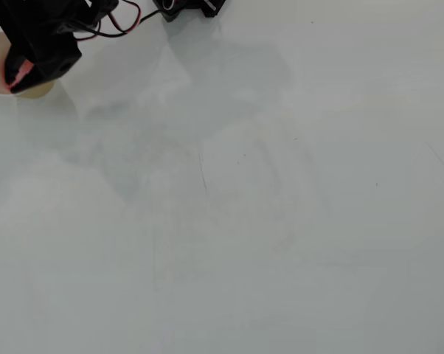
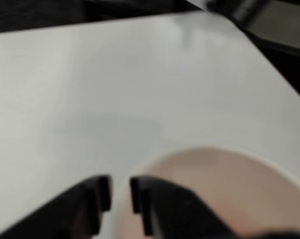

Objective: Pick up the cube and drop it in the cup.

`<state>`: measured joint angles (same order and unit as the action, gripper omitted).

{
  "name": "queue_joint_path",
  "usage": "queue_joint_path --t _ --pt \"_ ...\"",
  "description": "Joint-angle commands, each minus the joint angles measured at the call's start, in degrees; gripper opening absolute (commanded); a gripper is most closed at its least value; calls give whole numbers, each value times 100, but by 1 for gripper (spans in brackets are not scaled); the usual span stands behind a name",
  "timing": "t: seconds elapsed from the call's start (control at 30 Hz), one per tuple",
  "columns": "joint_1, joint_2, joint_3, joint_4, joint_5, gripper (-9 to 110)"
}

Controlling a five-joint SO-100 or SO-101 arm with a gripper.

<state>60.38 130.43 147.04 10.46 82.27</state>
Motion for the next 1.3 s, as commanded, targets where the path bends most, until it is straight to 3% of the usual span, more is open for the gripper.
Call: queue_joint_path --t 0.0,0.27,0.6,0.8,1.1,1.27 --pt "-466 439 -1187 -290 -9 1" --pt "-2153 1055 -817 -229 -44 0" --pt "-4069 2294 888 -167 -62 0" --pt "-4860 3410 1872 809 -62 0" --pt "-5300 4852 2566 3480 -44 0" --pt "-5449 4939 2637 3999 -44 0"
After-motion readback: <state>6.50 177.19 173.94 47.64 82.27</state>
